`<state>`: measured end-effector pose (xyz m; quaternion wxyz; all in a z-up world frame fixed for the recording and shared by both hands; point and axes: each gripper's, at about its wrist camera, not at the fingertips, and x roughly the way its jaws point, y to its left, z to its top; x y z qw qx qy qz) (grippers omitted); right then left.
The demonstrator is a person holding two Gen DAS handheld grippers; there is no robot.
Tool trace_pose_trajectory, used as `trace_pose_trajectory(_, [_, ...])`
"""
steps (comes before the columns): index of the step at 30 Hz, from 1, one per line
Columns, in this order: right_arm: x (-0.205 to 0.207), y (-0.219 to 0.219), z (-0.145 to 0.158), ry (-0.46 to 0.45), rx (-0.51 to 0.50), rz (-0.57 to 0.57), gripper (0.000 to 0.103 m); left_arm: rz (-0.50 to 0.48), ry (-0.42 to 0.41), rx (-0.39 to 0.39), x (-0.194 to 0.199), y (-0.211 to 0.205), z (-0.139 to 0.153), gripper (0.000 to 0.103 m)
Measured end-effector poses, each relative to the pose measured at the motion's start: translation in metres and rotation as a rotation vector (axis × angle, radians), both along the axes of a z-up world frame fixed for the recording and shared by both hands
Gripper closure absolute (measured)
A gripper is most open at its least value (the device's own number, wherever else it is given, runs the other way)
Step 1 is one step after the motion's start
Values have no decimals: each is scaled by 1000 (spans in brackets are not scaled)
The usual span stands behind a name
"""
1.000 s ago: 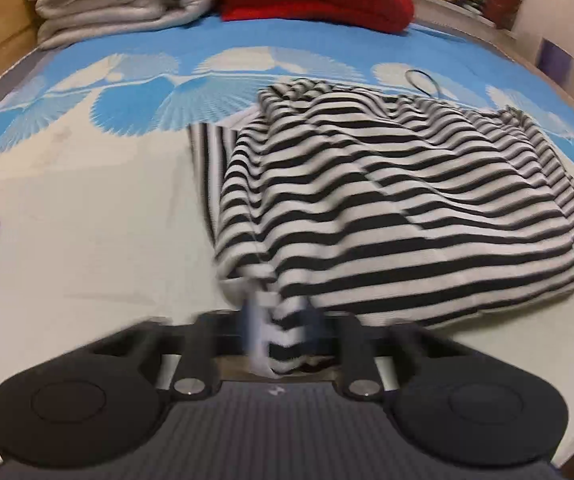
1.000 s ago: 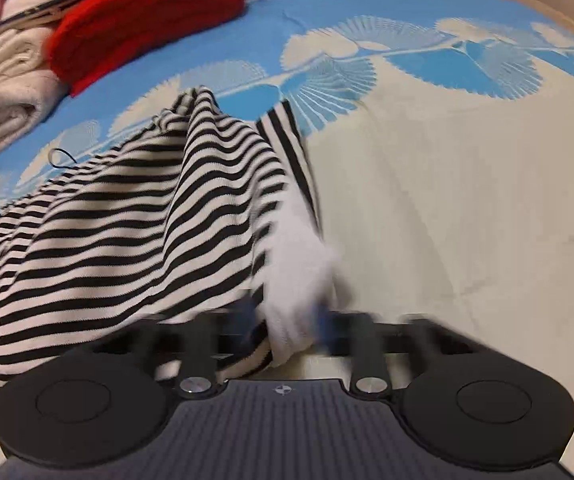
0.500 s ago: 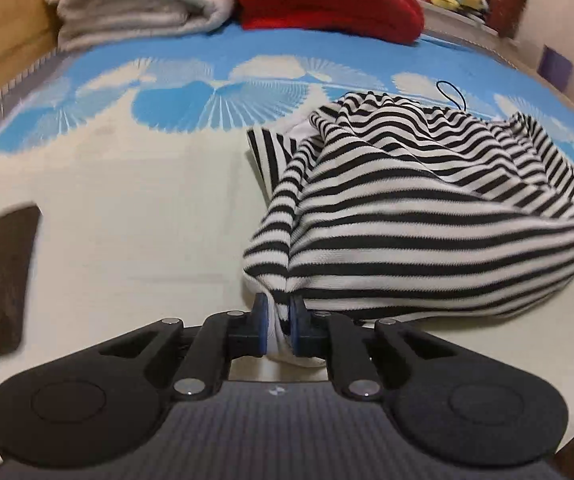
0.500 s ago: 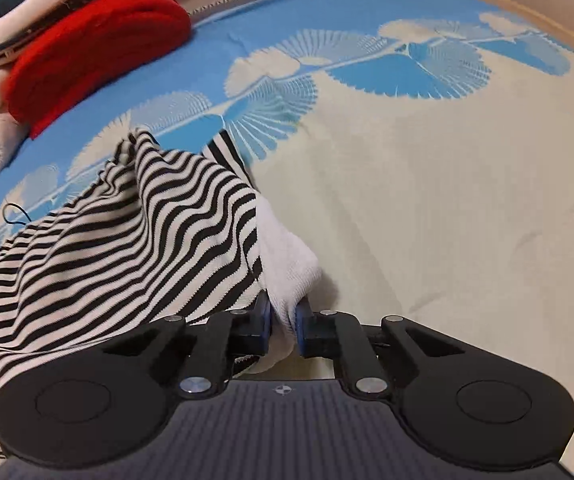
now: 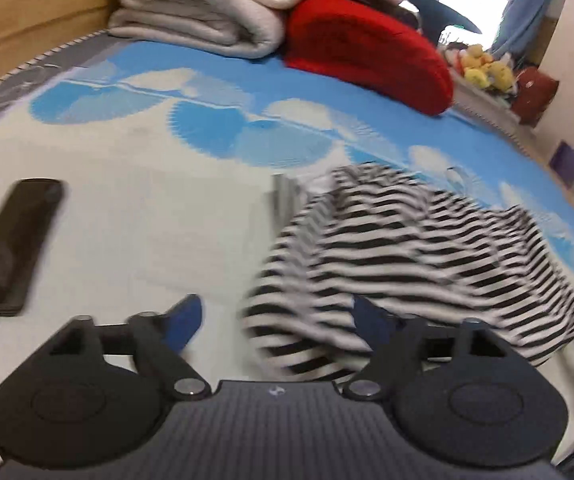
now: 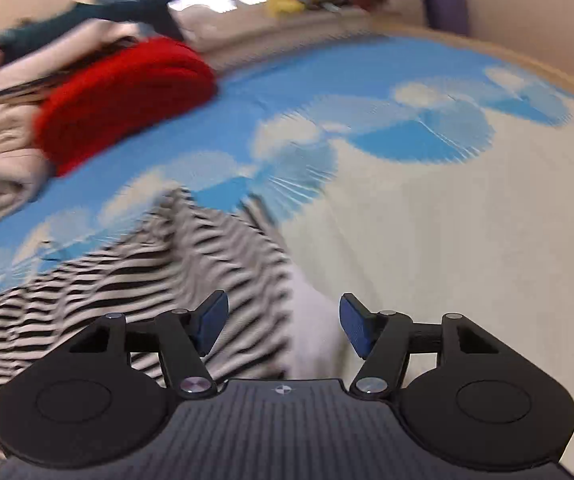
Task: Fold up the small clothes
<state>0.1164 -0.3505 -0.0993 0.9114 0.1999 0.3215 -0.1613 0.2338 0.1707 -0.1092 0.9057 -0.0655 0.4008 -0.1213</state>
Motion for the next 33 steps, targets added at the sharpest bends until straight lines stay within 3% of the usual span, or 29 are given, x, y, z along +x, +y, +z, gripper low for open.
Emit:
trace_pose_trajectory(2, [14, 12, -14, 91, -32, 67, 42, -5, 51, 32, 11, -20, -7, 15])
trace_pose_trajectory(3, [24, 18, -27, 194, -78, 84, 41, 5, 91, 81, 20, -28, -16, 15])
trace_pose_trajectory(4, [33, 23, -41, 307, -137, 88, 41, 21, 156, 192, 29, -37, -31, 15])
trace_pose_trajectory(5, [37, 27, -50, 364, -183, 91, 34, 29, 198, 275, 34, -44, -41, 14])
trace_pose_trajectory(6, [36, 30, -48, 362, -209, 79, 26, 26, 205, 317, 34, -47, -45, 13])
trace_pose_trajectory(9, [31, 28, -36, 317, -200, 62, 29, 59, 63, 262, 22, -42, -14, 13])
trace_pose_trajectory(10, [19, 27, -18, 211, -216, 16, 29, 82, 25, 234, 19, -40, -4, 12])
trace_pose_trajectory(12, [18, 29, 2, 90, -227, 51, 29, 108, -38, 166, 24, -44, 16, 12])
trace_pose_trajectory(17, [86, 33, 25, 12, -178, 181, 35, -5, -101, 128, 75, -115, 47, 12])
trace_pose_trajectory(19, [103, 34, 25, -4, -168, 197, 48, -60, -95, 125, 100, -148, 35, 12])
trace_pose_trajectory(21, [156, 29, 11, -7, -152, 223, 54, -105, -64, 140, 129, -169, 11, 12])
trace_pose_trajectory(24, [196, 17, -22, 49, -137, 201, 57, -99, -3, 198, 167, -180, -39, 10])
trace_pose_trajectory(25, [206, 12, -36, 83, -124, 184, 57, -94, 13, 186, 175, -179, -52, 3])
trace_pose_trajectory(27, [218, 1, -67, 129, -88, 167, 54, -73, 38, 155, 186, -170, -68, 0])
trace_pose_trajectory(28, [213, 3, -70, 70, -116, 175, 53, -68, 32, 146, 186, -166, -68, 0])
trace_pose_trajectory(30, [215, 12, -68, 86, -200, 222, 53, -59, 28, 146, 183, -164, -59, 0])
trace_pose_trajectory(33, [208, 13, -44, 65, -160, 196, 52, -31, 22, 123, 171, -159, -40, 0])
